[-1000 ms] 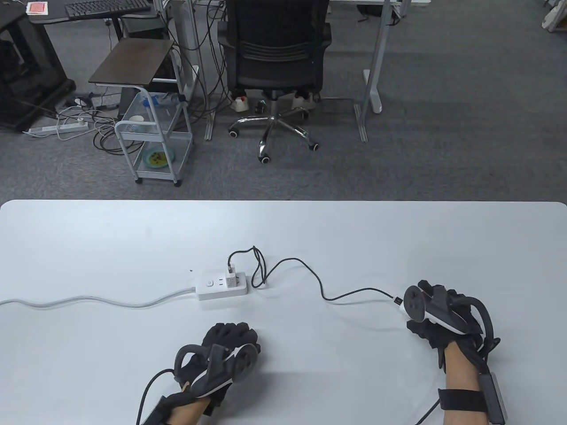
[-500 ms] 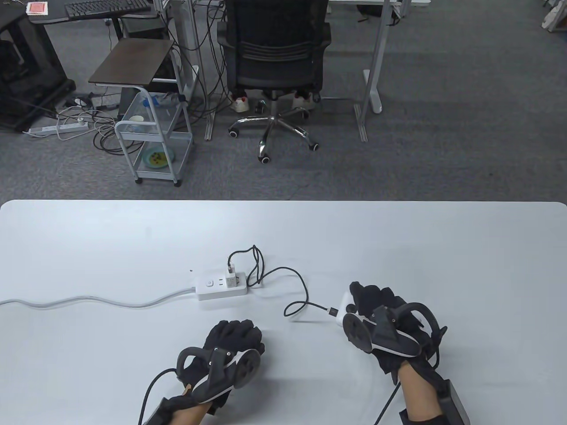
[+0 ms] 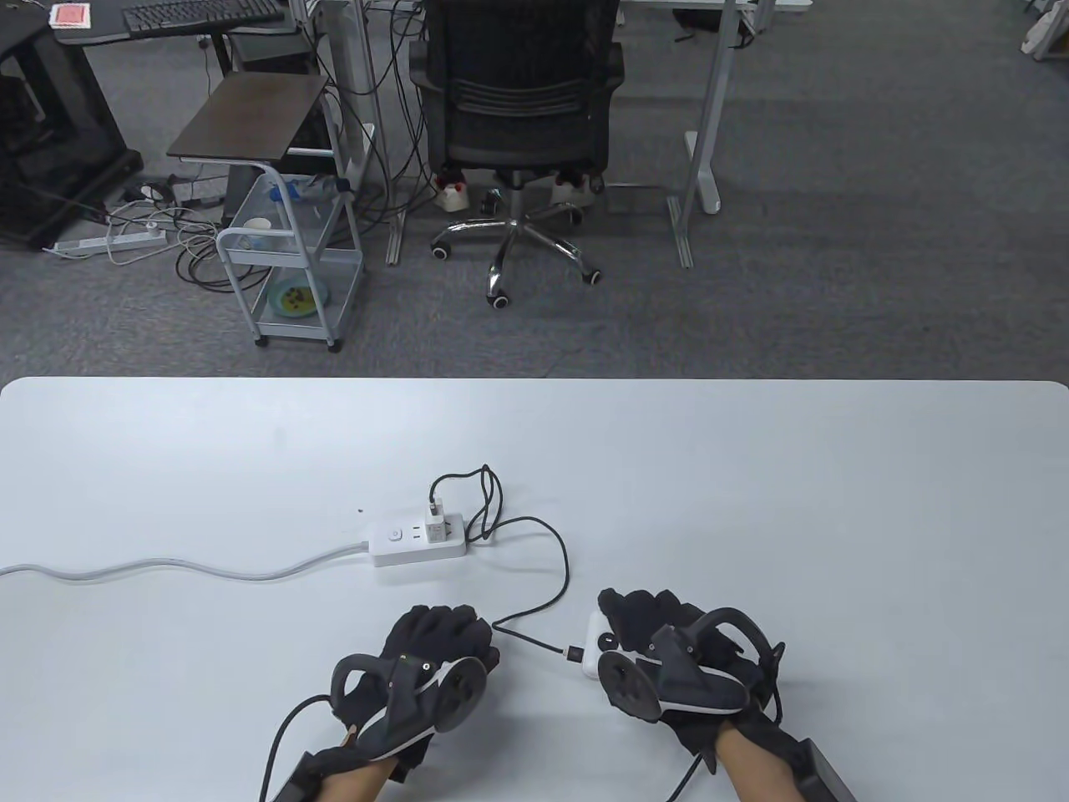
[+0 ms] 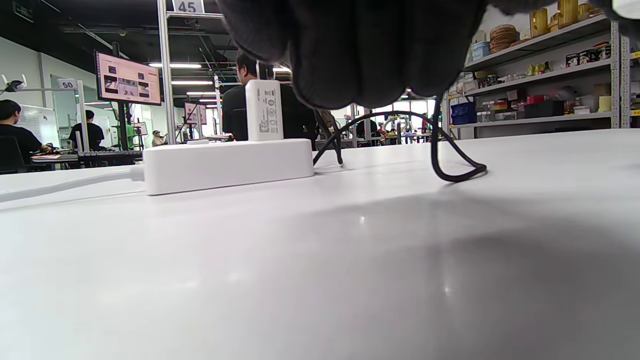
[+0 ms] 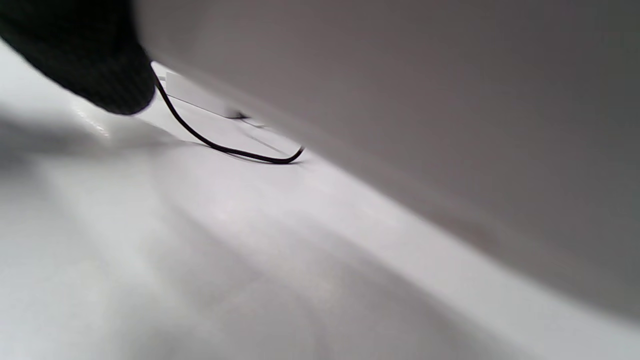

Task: Unplug the charger and disconnect the battery pack

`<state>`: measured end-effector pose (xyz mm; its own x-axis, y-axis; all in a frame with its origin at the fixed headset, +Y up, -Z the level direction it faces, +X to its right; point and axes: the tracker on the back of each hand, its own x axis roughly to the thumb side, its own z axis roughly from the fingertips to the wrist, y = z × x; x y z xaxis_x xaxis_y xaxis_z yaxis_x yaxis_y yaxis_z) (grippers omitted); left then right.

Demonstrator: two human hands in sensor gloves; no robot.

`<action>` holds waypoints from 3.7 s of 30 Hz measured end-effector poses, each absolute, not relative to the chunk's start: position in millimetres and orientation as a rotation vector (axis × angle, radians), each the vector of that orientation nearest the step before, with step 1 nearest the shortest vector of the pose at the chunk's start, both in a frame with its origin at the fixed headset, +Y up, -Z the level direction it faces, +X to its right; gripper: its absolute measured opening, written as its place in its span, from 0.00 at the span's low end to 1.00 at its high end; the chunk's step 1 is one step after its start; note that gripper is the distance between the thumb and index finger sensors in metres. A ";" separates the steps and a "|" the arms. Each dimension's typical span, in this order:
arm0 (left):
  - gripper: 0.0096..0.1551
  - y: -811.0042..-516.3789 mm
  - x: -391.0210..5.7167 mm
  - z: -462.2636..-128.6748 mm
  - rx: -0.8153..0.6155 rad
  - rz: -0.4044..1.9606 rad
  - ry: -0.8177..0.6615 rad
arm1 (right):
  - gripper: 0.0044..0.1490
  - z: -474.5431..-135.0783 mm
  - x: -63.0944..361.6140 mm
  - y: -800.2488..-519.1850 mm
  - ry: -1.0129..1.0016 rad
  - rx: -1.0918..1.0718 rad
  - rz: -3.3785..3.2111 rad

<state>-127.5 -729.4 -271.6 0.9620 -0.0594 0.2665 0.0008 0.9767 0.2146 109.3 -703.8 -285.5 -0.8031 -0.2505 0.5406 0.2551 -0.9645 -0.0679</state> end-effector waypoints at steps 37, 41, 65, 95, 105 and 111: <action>0.30 -728.9 -92.6 -251.1 0.277 -0.051 -0.405 | 0.68 -287.0 91.1 -750.2 -0.226 -0.853 -2.656; 0.30 -728.9 -92.6 -250.6 0.275 -0.060 -0.406 | 0.68 -286.6 91.2 -750.1 -0.229 -0.852 -2.650; 0.31 -739.1 -80.4 -247.1 0.218 -0.142 -0.445 | 0.68 -283.3 90.2 -748.6 -0.181 -0.903 -2.669; 0.26 -744.2 -66.8 -248.4 0.202 -0.221 -0.508 | 0.68 -278.8 86.2 -743.0 -0.198 -0.945 -2.705; 0.26 -747.6 -68.2 -248.9 0.202 -0.291 -0.530 | 0.68 -276.8 80.0 -746.6 -0.202 -0.947 -2.682; 0.25 -739.6 -69.2 -246.8 0.205 -0.258 -0.536 | 0.68 -279.3 85.7 -743.6 -0.260 -0.954 -2.757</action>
<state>-69.2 -739.6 -246.8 0.8289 -0.2943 0.4757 0.1878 0.9475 0.2589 85.7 -743.6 -279.3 -0.7678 -0.1413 0.6249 0.2557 -0.9619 0.0965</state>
